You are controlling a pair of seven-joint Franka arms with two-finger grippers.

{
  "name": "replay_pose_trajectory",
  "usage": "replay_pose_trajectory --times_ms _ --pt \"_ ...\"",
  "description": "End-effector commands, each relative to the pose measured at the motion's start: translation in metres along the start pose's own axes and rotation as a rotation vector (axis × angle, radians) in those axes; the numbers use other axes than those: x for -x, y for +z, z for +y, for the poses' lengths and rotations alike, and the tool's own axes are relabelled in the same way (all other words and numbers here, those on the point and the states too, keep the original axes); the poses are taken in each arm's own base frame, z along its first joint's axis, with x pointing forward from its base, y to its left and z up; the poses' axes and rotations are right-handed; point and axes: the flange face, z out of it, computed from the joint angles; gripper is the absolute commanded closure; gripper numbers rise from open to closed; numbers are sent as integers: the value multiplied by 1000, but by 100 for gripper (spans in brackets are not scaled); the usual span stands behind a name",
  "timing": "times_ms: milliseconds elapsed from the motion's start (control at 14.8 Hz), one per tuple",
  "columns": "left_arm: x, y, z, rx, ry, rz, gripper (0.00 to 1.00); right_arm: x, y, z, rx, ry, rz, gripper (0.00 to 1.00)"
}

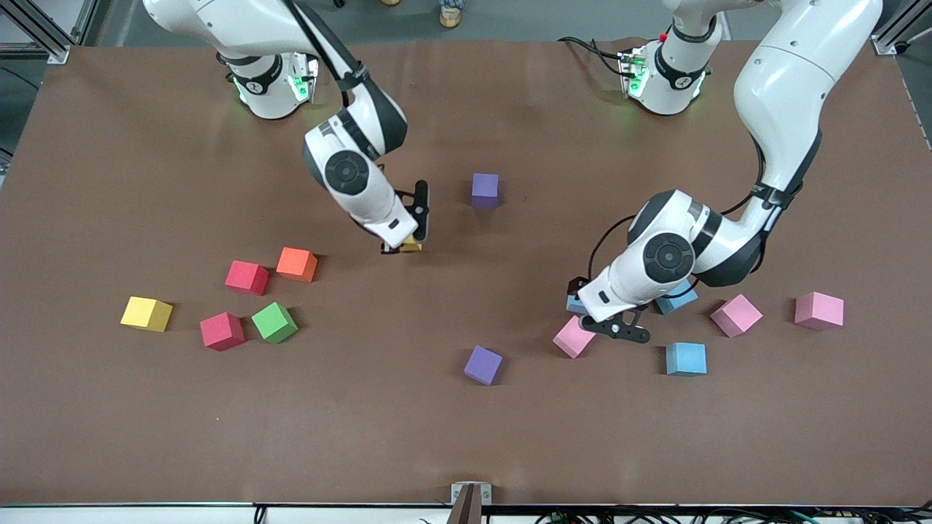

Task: Arrange 11 blocks into digit 3
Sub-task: 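Place yellow beside purple with the right gripper while the left gripper reaches blue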

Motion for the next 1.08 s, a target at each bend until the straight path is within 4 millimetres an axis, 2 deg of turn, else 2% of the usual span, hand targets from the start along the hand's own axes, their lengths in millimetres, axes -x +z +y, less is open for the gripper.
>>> replay_pose_trajectory --times_ms 0,202,404,539,741,809,876,1011 --pt "2 11 1 -6 8 3 1 -17 -1 -33 11 50 6 72" --pt "2 20 7 -10 -10 8 1 -39 2 -55 20 18 7 72" --pt "3 35 16 -21 -53 10 1 -51 8 -68 23 24 5 72" --pt "5 41 18 -37 -74 9 7 -60 13 -76 32 8 6 72" --pt "9 47 15 -55 -112 5 29 -65 18 -82 32 -2 3 72" --pt "10 47 16 -58 -142 3 41 -65 20 -82 30 1 0 72" --pt "14 47 16 -72 -164 -2 58 -67 25 -85 26 4 -7 72" --pt "19 38 16 -102 -252 -15 83 -73 33 -93 20 14 -18 72"
